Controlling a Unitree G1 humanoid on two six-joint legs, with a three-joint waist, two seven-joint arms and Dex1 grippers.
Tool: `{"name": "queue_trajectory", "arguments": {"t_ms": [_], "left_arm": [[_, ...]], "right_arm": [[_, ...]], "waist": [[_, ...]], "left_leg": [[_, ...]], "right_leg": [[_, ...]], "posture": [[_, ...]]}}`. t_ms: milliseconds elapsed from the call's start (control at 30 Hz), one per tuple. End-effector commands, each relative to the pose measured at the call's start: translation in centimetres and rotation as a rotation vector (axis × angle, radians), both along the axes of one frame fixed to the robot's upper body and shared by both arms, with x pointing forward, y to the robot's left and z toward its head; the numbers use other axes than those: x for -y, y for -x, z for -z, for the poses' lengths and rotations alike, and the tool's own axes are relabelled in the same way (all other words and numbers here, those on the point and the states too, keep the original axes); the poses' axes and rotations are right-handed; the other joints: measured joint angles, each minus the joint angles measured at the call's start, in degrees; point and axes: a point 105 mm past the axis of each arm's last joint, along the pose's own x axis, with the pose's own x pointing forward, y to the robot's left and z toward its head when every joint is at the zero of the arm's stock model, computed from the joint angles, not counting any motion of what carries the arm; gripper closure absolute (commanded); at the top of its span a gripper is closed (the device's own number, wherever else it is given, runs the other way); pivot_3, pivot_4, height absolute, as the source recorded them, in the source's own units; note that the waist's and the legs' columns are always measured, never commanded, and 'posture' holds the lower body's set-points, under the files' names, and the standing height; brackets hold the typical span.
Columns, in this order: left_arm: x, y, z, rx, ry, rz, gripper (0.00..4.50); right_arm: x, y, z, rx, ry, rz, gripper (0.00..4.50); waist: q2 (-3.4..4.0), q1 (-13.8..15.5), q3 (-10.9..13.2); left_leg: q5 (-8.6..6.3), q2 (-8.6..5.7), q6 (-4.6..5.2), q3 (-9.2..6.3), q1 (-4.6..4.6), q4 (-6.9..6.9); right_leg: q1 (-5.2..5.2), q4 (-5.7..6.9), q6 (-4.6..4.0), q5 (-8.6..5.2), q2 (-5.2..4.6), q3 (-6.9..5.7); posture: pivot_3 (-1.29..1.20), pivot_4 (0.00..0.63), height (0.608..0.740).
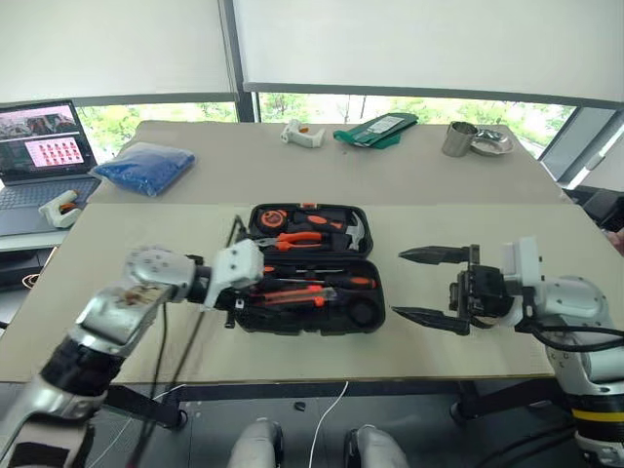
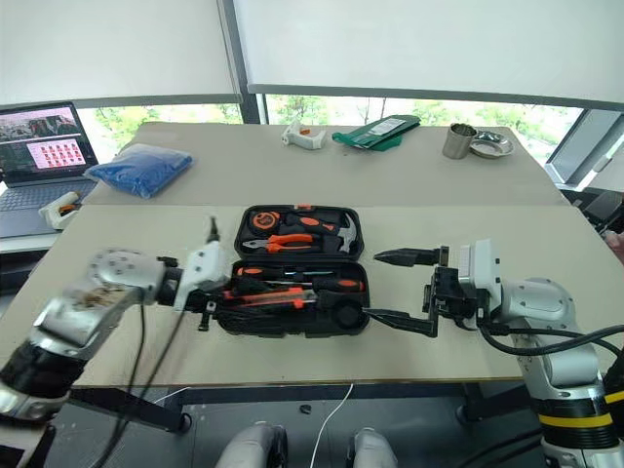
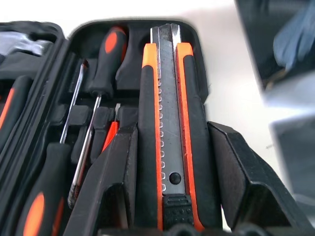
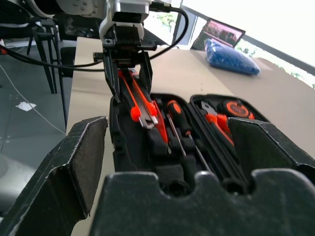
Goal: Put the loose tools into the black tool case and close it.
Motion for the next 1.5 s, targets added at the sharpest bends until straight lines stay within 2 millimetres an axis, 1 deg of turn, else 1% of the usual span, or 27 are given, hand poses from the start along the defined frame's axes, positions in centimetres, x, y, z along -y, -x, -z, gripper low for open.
{"name": "queue_trajectory", "arguments": {"t_ms": [33, 200, 467, 700, 867, 967, 1033, 1067, 1133, 1200, 1233, 1333, 1433, 1500], "left_arm": [[0.7, -1.0, 0.2, 0.061, -0.051, 0.031, 2.84], [0.9, -1.6, 1.0, 0.055, -0.090, 0.034, 2.84], [2.2, -0.7, 1.2, 0.014, -0.062, 0.069, 2.84], [1.6, 0.1, 2.3, -0.005, -0.110, 0.066, 2.84], [1.6, -0.4, 2.4, 0.014, -0.121, 0.033, 2.84], [1.9, 0.4, 2.6, -0.021, -0.109, 0.067, 2.84], [2.0, 0.6, 2.6, -0.027, -0.097, 0.064, 1.83], [2.2, 0.6, 2.5, -0.018, -0.088, 0.068, 1.60], [2.5, 0.3, 2.1, 0.014, -0.044, 0.063, 0.79], [2.6, -0.2, 1.5, 0.056, 0.004, 0.056, 0.12], [2.6, -0.5, 1.2, 0.068, 0.032, 0.047, 0.05], [2.0, -1.1, -0.4, 0.052, 0.191, 0.010, 0.05], [0.8, -1.1, -1.4, 0.025, 0.287, 0.005, 0.05], [-0.2, -1.0, -1.2, 0.016, 0.291, -0.001, 0.58]], "right_arm": [[0.3, 1.0, -1.0, 0.040, 0.008, 0.027, 0.00], [0.4, 1.6, -0.6, 0.025, 0.007, 0.050, 0.00], [0.3, 1.8, 0.0, 0.006, 0.020, 0.058, 0.00], [0.2, 1.5, 0.3, 0.004, 0.014, 0.057, 0.00], [0.0, 1.4, 0.3, 0.003, 0.011, 0.050, 0.00], [0.0, 1.4, 0.4, 0.002, 0.011, 0.046, 0.00], [0.1, 1.4, 0.4, 0.000, 0.013, 0.046, 0.00], [0.1, 1.3, 0.4, -0.001, 0.013, 0.046, 0.00], [0.1, 1.3, 0.5, -0.006, 0.014, 0.044, 0.00], [0.1, 1.3, 0.6, -0.008, 0.015, 0.041, 0.00], [0.1, 1.2, 0.6, -0.009, 0.014, 0.040, 0.00], [0.1, 1.2, 0.6, -0.011, 0.010, 0.039, 0.00], [0.1, 1.1, 0.7, -0.015, 0.005, 0.043, 0.00], [0.1, 1.1, 0.8, -0.019, -0.001, 0.048, 0.00]], "waist": [[0.00, 0.1, 0.0], [-0.01, 0.0, 0.0], [-0.02, 0.1, 0.0], [-0.01, 0.0, 0.0], [-0.01, 0.1, 0.0], [-0.01, 0.2, 0.0], [-0.01, 0.2, 0.0], [-0.01, 0.1, 0.0], [0.00, 0.1, 0.0], [-0.01, 0.3, 0.0], [-0.01, 0.4, 0.0], [-0.01, 0.3, 0.0], [-0.01, 0.1, 0.0], [-0.01, -0.1, 0.0]], "left_leg": [[0.00, -0.01, 0.01, -0.05, 0.00, 0.00], [0.02, -0.03, 0.05, -0.15, -0.02, 0.02], [0.03, -0.03, 0.07, -0.19, -0.02, 0.06], [0.03, -0.02, 0.08, -0.21, -0.01, 0.06], [0.04, -0.03, 0.08, -0.21, -0.01, 0.06], [0.04, -0.05, 0.09, -0.25, -0.01, 0.08], [0.04, -0.05, 0.09, -0.25, 0.00, 0.08], [0.04, -0.05, 0.09, -0.25, 0.00, 0.08], [0.04, -0.05, 0.09, -0.25, 0.01, 0.08], [0.04, -0.07, 0.10, -0.26, 0.01, 0.08], [0.04, -0.08, 0.10, -0.27, 0.01, 0.08], [0.04, -0.08, 0.12, -0.29, 0.00, 0.17], [0.04, -0.05, 0.12, -0.33, 0.02, 0.23], [0.04, -0.04, 0.12, -0.33, 0.07, 0.23]], "right_leg": [[0.01, 0.00, 0.02, 0.01, -0.01, 0.00], [0.01, -0.04, 0.05, 0.01, -0.01, 0.05], [0.03, -0.02, 0.05, 0.01, -0.01, 0.04], [0.04, -0.01, 0.06, 0.01, 0.00, 0.04], [0.06, -0.01, 0.06, 0.01, 0.00, 0.04], [0.09, -0.01, 0.06, 0.01, 0.00, 0.03], [0.10, -0.02, 0.05, 0.01, 0.00, 0.04], [0.10, -0.01, 0.06, 0.01, 0.00, 0.04], [0.11, -0.02, 0.08, 0.00, 0.00, 0.04], [0.14, -0.02, 0.09, -0.01, -0.01, 0.03], [0.15, -0.04, 0.09, -0.01, -0.01, 0.02], [0.20, -0.04, 0.09, 0.00, -0.01, 0.02], [0.23, 0.01, 0.09, 0.00, 0.00, 0.00], [0.24, 0.05, 0.09, 0.00, 0.01, 0.00]], "posture": [[0.00, 0.150, 0.740], [0.00, 0.150, 0.740], [0.00, 0.150, 0.740], [0.00, 0.150, 0.740], [0.00, 0.150, 0.740], [0.00, 0.150, 0.740], [0.00, 0.150, 0.740], [0.00, 0.150, 0.740], [0.00, 0.150, 0.740], [0.00, 0.150, 0.740], [0.00, 0.150, 0.740], [0.00, 0.150, 0.740], [0.00, 0.150, 0.740], [0.00, 0.150, 0.740]]}}
